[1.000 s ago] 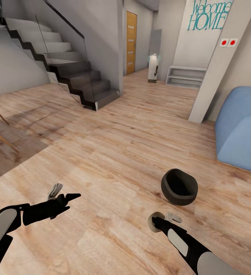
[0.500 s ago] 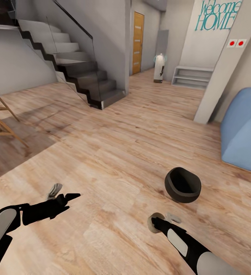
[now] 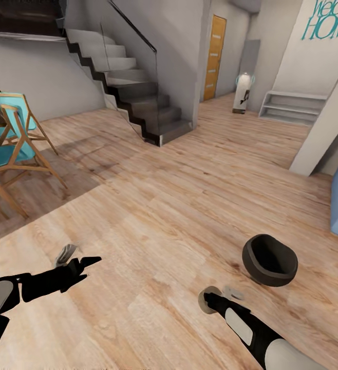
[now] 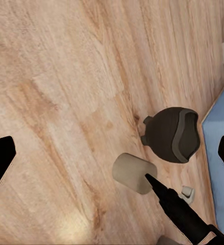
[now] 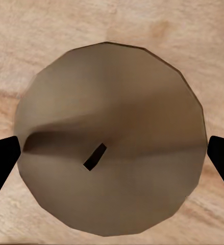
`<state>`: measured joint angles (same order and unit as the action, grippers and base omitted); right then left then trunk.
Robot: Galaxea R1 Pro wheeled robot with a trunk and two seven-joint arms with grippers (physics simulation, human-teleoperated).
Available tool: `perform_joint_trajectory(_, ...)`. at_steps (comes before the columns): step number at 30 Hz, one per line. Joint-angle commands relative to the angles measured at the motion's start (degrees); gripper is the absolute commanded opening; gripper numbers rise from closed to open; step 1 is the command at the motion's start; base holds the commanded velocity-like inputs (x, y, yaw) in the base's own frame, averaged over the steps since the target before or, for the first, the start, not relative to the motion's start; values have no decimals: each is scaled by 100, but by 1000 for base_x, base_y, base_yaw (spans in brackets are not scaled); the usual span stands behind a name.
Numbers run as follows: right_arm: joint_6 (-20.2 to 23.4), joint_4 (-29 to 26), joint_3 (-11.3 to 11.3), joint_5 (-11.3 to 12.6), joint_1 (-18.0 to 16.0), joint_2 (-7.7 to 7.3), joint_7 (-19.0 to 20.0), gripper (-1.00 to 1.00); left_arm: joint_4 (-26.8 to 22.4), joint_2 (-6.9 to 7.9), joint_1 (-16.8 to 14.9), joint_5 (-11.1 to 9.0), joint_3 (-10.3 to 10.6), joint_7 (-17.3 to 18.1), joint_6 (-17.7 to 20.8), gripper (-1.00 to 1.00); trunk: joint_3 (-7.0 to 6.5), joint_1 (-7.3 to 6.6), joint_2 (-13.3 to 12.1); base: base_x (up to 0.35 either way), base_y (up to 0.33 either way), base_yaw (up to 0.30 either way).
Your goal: Place each of the two pumpkins and all three candles from the living room inside a cabinet in the living room (use any cabinet), then make sure every cabinet is closed, and position the cauldron so it is next to a table in the living room.
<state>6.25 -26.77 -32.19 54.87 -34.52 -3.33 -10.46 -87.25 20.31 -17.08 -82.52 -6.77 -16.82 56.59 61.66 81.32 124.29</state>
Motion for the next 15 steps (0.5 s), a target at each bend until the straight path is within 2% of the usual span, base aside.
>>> perform_joint_trajectory(1,16,-21,-42,33,-2,-9,-44,-100,-3,-1,-6,-60,-8,-60,19,100,4,-1,2,0,0,291)
perform_joint_trajectory(6,13,-25,-42,32,-2,-3,-46,-100,1,-8,-6,-62,-16,-59,19,100,4,-1,2,-23,0,291)
perform_joint_trajectory(15,17,-30,-42,28,-2,131,-79,-100,15,-18,-6,-75,-17,-61,14,100,4,-1,2,-143,0,291)
